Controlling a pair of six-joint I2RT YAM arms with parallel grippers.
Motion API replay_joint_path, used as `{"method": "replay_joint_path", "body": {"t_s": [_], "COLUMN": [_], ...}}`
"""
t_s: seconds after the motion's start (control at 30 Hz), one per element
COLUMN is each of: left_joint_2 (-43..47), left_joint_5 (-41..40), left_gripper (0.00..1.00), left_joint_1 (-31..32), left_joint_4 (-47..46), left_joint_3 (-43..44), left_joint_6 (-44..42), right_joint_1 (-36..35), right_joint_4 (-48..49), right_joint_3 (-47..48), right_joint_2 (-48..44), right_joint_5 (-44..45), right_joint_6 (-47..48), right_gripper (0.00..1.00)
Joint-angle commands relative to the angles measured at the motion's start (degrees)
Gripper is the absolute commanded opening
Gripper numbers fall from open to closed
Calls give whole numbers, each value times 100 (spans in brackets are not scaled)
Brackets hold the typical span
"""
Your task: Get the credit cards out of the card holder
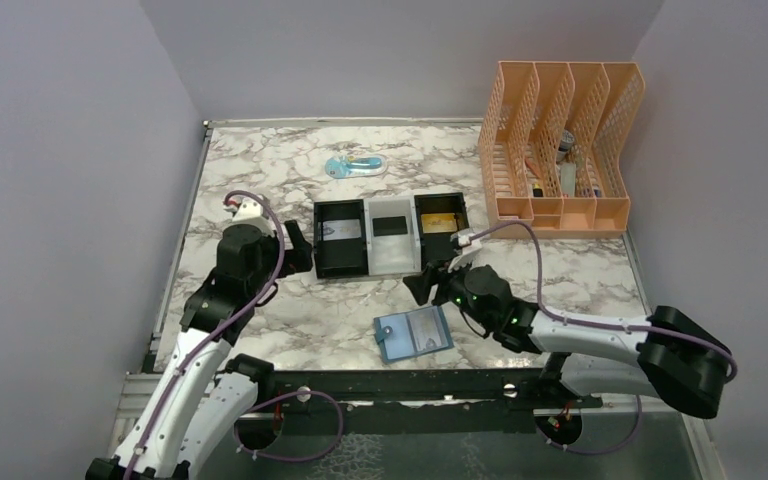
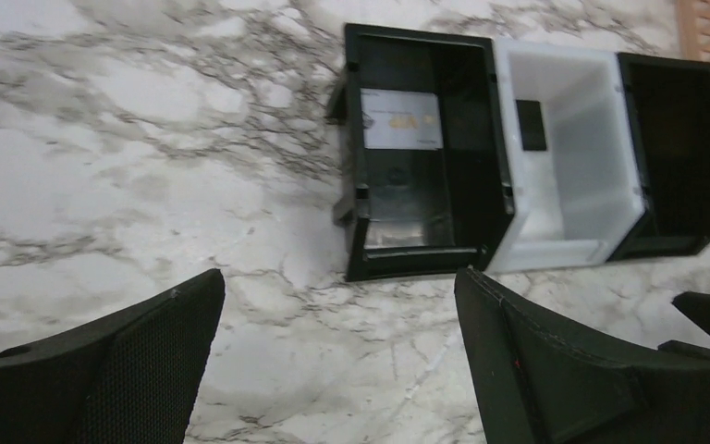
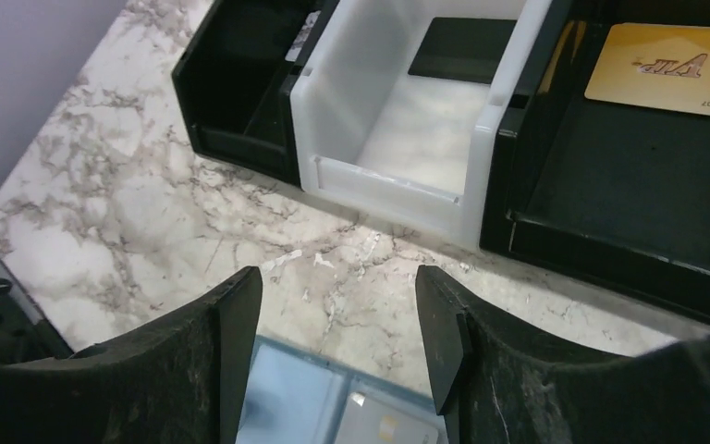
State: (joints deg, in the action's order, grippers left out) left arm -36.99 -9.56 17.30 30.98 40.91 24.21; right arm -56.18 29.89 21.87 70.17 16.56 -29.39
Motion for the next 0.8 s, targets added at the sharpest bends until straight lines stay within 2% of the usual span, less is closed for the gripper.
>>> {"method": "replay_joint_path", "body": {"t_s": [0.0, 0.03, 0.1, 0.17, 0.27, 0.43, 0.6, 0.77], "left_joint_2": [-112, -182, -373, -564, -837, -1483, -2167, -2481], "left_joint_5": [2096, 2694, 3320, 3385, 2673, 1434, 821, 313], "left_gripper": [96, 95, 92, 88, 84, 79, 71, 63], "left_joint_1": [-16, -15, 81, 377, 1296, 3129, 3973, 4369], "left_joint_4": [-1026, -1389, -2071, -2456, -2517, -2696, -2964, -3559], "left_joint_3": [-504, -663, -967, -1093, -1134, -1056, -943, -1233], "left_joint_6": [537, 777, 1188, 1389, 1483, 1728, 2042, 2626], "right_joint_1": [-21, -24, -19, -20, -20, -22, -23, -17], "right_joint_4": [-940, -1123, -1562, -2225, -3124, -2970, -3099, -3003], "right_joint_3": [-154, -213, -334, -391, -423, -618, -549, -631], "right_joint_2": [-1014, -1206, -1527, -1776, -2048, -2029, -1709, -1658], "right_joint_5": [-105, -126, -146, -6, 177, -379, -558, -710], "right_joint_6": [-618, -612, -695, -1016, -1720, -1628, -1703, -1717], "right_gripper": [64, 64, 64, 64, 64, 61, 54, 41]}}
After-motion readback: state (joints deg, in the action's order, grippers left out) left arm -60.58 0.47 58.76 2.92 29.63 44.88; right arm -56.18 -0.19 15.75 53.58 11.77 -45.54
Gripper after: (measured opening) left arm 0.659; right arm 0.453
